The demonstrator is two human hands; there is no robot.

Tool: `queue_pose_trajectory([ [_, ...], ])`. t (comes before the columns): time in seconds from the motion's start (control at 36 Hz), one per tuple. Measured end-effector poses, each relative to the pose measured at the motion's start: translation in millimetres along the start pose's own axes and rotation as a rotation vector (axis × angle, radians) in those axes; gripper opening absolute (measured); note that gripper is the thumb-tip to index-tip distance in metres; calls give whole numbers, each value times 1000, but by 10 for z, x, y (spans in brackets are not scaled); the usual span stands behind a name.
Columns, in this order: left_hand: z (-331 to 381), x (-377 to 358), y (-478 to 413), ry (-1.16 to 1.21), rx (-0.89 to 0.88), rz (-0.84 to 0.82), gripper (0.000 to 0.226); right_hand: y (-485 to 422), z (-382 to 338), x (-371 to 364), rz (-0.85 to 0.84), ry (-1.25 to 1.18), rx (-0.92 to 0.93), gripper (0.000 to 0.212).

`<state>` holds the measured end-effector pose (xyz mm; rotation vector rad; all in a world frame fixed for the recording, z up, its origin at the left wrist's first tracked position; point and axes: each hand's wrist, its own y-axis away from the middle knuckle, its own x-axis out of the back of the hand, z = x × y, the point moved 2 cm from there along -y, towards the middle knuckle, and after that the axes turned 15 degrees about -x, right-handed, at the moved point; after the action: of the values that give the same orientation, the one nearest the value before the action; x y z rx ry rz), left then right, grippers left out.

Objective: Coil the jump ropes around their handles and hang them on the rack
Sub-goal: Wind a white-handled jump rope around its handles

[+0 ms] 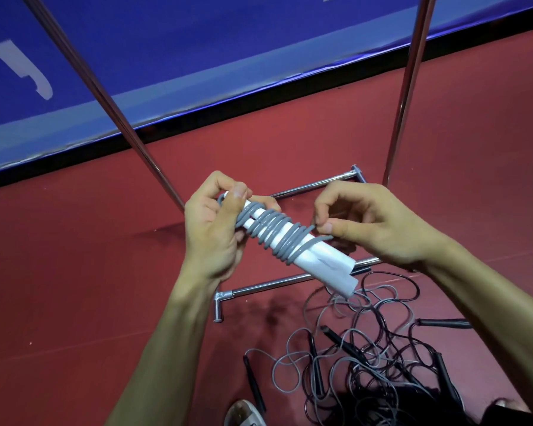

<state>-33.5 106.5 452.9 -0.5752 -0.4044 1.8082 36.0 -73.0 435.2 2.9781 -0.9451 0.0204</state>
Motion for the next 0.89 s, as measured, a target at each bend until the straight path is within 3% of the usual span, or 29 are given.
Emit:
queue_pose_trajectory([
  [0.17,5,-11,-7,25,41,83,17,-4,57,-6,-52,-235,-36,27],
  [0.25,1,-21,-8,65,47,101,22,7,58,-5,-103,-300,11,10],
  [0.36,28,-107,11,91,46,113,17,-11,110,-6,-64,-324,15,26],
  [0.47,48,-206,33,98,33,80,16,-46,168,-48,-11,-372,19,29],
  [0.58,122,-237,25,68,-8,26,15,-27,145,-66,-88,-437,-38,26],
  [0.69,145,-202,13,-16,-50,-10,17,-6,85,-42,-67,-359,-59,10],
  [0.75,143,-188,6,-33,-51,1,17,-3,60,-11,-49,-292,-59,28],
  [0.89,141,-180,-17,-33,-64,22,15,36,-104,28,-5,-27,-28,36],
])
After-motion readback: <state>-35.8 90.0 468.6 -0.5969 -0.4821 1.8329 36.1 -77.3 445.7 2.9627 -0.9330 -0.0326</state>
